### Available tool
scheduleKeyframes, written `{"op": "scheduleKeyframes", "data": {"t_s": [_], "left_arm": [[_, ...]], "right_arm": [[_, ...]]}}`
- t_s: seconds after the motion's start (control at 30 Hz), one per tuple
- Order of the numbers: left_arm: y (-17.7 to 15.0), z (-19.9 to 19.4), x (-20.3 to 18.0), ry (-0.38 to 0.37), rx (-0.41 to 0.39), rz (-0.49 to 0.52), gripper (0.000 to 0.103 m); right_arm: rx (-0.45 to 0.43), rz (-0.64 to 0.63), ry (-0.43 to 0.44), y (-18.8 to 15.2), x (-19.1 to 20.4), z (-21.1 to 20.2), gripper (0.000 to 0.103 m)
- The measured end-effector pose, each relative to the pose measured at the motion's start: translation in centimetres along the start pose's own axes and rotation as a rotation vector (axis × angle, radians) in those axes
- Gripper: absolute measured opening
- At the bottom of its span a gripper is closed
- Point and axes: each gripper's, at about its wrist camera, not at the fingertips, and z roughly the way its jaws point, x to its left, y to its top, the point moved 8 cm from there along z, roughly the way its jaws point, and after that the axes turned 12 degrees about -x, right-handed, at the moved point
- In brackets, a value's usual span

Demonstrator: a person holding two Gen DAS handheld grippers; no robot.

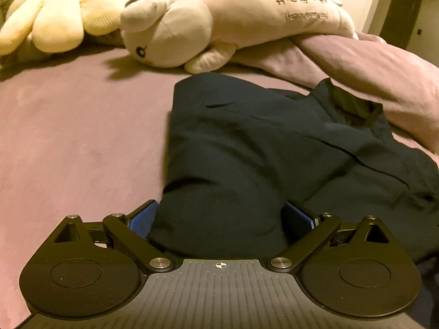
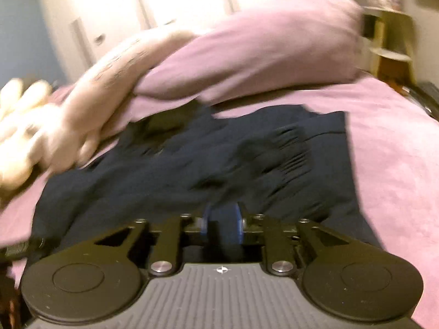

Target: Fold large clothes

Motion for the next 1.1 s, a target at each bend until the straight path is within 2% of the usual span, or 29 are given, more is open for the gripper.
{"op": "scheduleKeyframes", "data": {"t_s": [0.07, 0.13, 0.2, 0.43, 0.6, 0.63, 0.73, 0.83, 0.97, 1.1], "left_arm": [[-0.1, -0.8, -0.2, -0.005, -0.010, 0.028, 0.100], [-0.3, -1.1, -0.4, -0.002, -0.006, 0.066, 0.100], [-0.5, -0.9, -0.6, 0.003, 0.001, 0.085, 0.100], [-1.1, 0.3, -0.5, 0.018, 0.051, 0.068, 0.102], [-1.0, -0.5, 0.2, 0.019, 0.117, 0.009, 0.102], [-1.0, -1.1, 0.4, 0.021, 0.126, -0.001, 0.102], [-1.2, -4.0, 1.6, 0.004, 0.147, 0.005, 0.099], [-2.3, -8.5, 3.1, -0.041, 0.136, 0.047, 0.098], [-5.1, -15.8, 5.6, -0.128, 0.111, 0.116, 0.098], [-9.7, -22.3, 9.2, -0.161, 0.156, 0.078, 0.098]], "right_arm": [[0.056, -0.045, -0.051, -1.6, -0.6, 1.0, 0.017], [0.063, -0.037, -0.052, -2.0, -1.1, 1.2, 0.017], [0.069, -0.088, -0.075, -2.2, -0.6, 1.6, 0.017], [0.053, -0.263, -0.127, -2.8, 1.4, 2.8, 0.017], [0.103, -0.312, -0.142, -2.0, 2.0, 1.3, 0.017], [0.109, -0.301, -0.145, -1.8, 1.9, 0.0, 0.017], [0.156, -0.248, -0.177, -2.6, 0.4, -4.1, 0.030], [0.149, -0.146, -0.136, -4.3, -2.0, -11.1, 0.034], [0.146, -0.055, -0.115, -8.0, -5.2, -20.5, 0.063], [0.153, 0.025, -0.147, -12.3, -8.3, -27.8, 0.074]]}}
